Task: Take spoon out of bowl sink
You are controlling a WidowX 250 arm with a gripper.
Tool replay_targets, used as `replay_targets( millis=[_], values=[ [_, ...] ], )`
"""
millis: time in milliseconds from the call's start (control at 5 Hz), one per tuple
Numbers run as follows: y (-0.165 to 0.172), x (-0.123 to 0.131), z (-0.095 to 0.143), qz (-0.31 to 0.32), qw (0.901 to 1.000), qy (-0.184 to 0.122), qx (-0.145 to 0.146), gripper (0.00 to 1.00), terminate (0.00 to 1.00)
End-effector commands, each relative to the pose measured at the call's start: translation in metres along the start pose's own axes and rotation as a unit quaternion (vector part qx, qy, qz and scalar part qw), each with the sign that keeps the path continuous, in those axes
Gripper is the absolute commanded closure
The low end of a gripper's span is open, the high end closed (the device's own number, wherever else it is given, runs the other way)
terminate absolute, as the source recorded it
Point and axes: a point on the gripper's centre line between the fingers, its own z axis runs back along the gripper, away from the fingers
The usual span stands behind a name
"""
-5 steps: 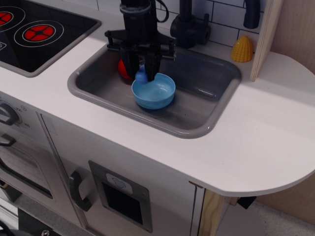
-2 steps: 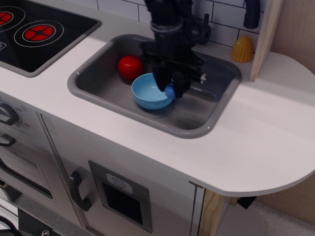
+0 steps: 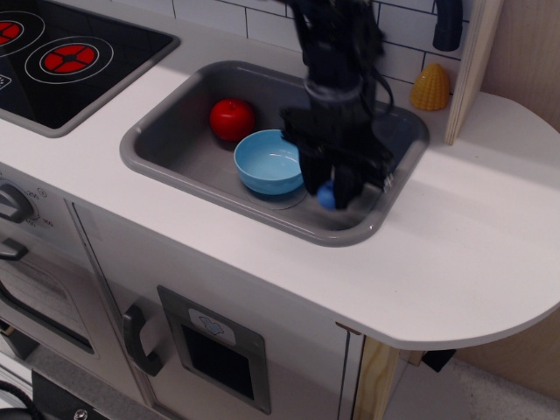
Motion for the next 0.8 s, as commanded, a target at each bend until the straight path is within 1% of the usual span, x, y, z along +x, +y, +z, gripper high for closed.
replay_targets(
  millis=[0, 200, 400, 600],
  values=[
    [-0.011, -0.004, -0.01, -0.023, 0.9995, 0.019, 0.007, 1.0, 0.0],
    [-0.011, -0.008, -0.011, -0.012, 0.999, 0.042, 0.007, 0.0, 0.0],
    [-0.009, -0.009, -0.007, -0.017, 0.9981, 0.057, -0.012, 0.0, 0.0],
    [-0.004, -0.009, 0.006, -0.012, 0.9979, 0.057, -0.027, 0.0, 0.0]
  ],
)
